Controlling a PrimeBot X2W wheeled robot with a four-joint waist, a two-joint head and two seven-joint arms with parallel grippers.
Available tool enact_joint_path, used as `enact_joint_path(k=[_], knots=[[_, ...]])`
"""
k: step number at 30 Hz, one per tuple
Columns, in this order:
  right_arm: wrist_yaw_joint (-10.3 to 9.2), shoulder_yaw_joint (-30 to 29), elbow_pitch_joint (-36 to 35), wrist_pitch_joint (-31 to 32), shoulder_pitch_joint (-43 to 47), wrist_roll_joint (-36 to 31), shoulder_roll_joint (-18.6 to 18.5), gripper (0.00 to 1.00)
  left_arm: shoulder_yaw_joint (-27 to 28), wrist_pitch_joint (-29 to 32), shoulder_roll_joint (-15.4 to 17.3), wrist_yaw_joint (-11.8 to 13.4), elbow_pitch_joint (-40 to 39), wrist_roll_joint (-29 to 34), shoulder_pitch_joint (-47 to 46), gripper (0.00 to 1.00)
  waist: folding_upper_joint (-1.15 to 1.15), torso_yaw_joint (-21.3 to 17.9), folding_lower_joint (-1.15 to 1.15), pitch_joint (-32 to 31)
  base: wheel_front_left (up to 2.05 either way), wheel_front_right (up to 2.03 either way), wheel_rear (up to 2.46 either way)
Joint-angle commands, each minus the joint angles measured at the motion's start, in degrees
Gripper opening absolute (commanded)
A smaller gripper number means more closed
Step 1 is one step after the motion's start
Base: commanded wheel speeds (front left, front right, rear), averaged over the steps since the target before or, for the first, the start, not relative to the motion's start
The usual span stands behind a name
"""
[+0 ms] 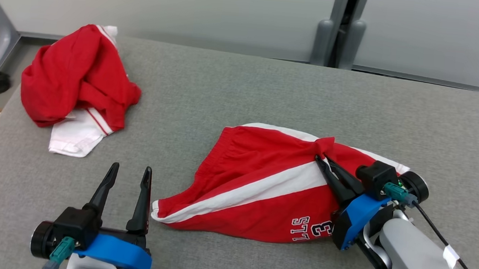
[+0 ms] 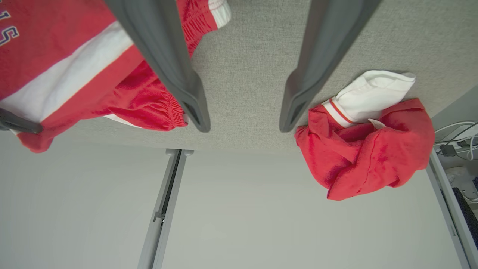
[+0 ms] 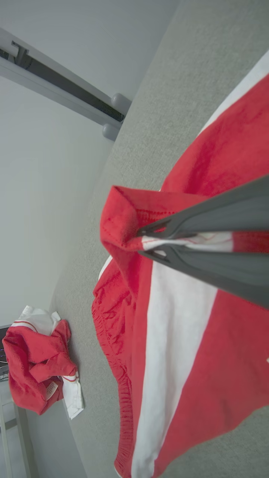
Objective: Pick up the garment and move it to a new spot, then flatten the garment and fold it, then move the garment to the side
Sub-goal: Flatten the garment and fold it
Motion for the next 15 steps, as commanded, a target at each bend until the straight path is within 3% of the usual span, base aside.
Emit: enact_joint_path(k=[1,7,8,15], knots=[[-0.02,-0.6,-1.0,-0.3,1.0,-0.6,0.4,0.00,0.5,-0.2,0.2,0.0,0.2,0.2,0.9,1.00,0.00,-1.3,-0.01,-1.0,0.00,0.00,0.00],[-0.02,-5.0,-9.5,-0.5,8.2,-3.3,1.5,0.00,1.8,-0.2,0.2,-0.3,0.4,0.5,3.0,1.00,0.00,-5.3,-0.01,-2.7,0.00,0.00,0.00],[-0.02,-6.9,-14.9,-0.6,14.3,-5.3,2.2,0.00,1.8,-0.2,0.2,-0.3,0.5,0.4,3.7,1.00,0.00,-6.9,-0.01,-3.2,0.00,0.00,0.00],[-0.02,-9.5,-23.6,-0.6,30.5,-8.5,3.9,0.00,1.6,-0.2,0.2,-0.4,0.4,0.0,3.8,1.00,0.00,-9.7,-0.01,-3.4,0.00,0.00,0.00]])
